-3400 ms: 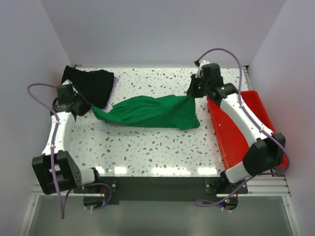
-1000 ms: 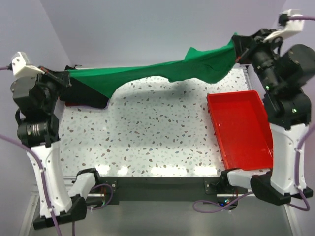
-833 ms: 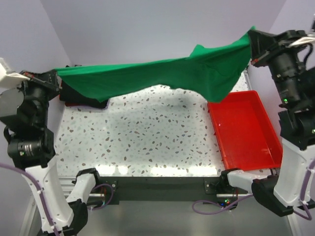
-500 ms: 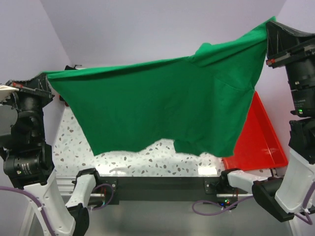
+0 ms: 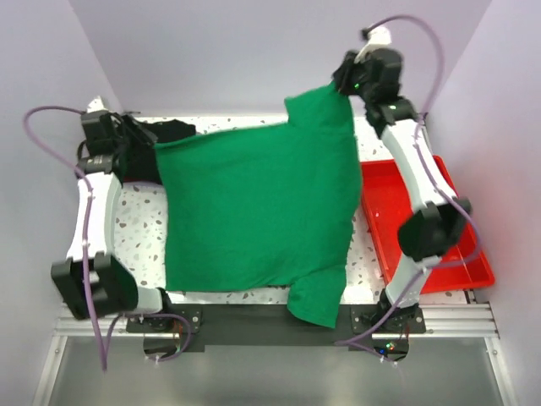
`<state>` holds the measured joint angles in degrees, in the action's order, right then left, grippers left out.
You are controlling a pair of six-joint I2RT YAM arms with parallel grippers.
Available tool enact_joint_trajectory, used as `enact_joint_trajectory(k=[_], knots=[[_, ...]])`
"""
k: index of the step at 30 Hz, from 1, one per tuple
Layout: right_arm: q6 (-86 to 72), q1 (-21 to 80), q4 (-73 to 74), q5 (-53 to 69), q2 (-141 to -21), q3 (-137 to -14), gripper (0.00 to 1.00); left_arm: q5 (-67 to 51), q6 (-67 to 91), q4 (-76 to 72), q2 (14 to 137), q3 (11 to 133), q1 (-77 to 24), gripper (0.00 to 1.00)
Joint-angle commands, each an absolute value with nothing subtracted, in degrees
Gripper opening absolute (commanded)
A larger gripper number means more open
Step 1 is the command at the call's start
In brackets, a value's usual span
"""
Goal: Fold and stack the t-shirts
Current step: Flatten the tshirt out
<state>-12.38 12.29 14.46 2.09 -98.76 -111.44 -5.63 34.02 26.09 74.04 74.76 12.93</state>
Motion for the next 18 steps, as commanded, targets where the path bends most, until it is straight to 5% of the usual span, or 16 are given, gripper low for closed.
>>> enact_joint_trajectory(k=[1, 2, 3, 6, 18], knots=[[-10.2, 12.04, 13.69, 2.89, -108.95, -112.31, 0.44, -10.72, 30.5, 16.01, 81.1, 72.95, 12.39, 0.67], [-9.93, 12.04, 16.5, 3.51, -112.2, -117.2, 0.95, -10.03, 29.8, 15.3, 84.43, 72.95, 12.13, 0.75], [-9.93, 12.04, 20.26, 3.86, -115.28, -120.81, 0.98, -9.67, 29.45, 15.73, 85.59, 73.38, 11.95, 0.82], [-9.49, 12.22, 27.42, 5.88, -121.55, -124.9, 0.99, -6.51, 27.08, 16.96, 87.01, 73.91, 9.94, 0.91], [-10.46, 17.66, 20.83, 6.59, -98.36, -93.36, 0.99, -2.72, 32.34, 22.67, 73.22, 55.21, -0.95, 0.93]])
